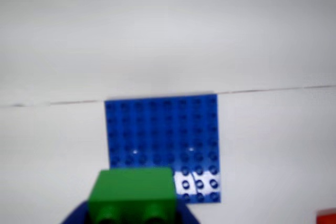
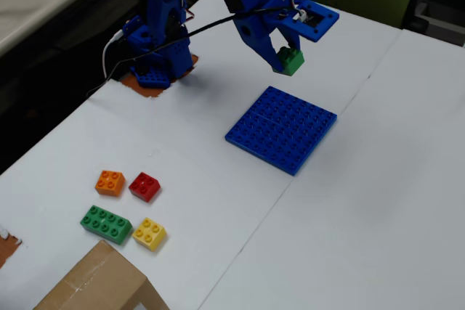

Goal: Pick up the 2x2 green block and go up the 8x8 blue block.

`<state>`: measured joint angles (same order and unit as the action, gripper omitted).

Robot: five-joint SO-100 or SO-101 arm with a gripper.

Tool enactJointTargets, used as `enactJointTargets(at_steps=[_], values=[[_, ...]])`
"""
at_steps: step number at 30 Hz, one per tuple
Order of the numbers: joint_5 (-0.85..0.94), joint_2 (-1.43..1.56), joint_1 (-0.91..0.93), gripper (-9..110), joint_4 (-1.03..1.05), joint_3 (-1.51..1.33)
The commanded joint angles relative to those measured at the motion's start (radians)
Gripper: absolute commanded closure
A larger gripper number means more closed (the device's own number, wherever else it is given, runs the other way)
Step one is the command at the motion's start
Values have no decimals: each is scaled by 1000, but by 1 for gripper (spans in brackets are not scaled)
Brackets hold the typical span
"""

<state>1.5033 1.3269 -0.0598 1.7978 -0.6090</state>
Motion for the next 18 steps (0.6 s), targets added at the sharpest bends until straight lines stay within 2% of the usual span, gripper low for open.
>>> enactJointTargets(at_steps=[1, 18], values=[[25, 0, -9, 94, 37, -14], [49, -21, -29, 94, 37, -43]])
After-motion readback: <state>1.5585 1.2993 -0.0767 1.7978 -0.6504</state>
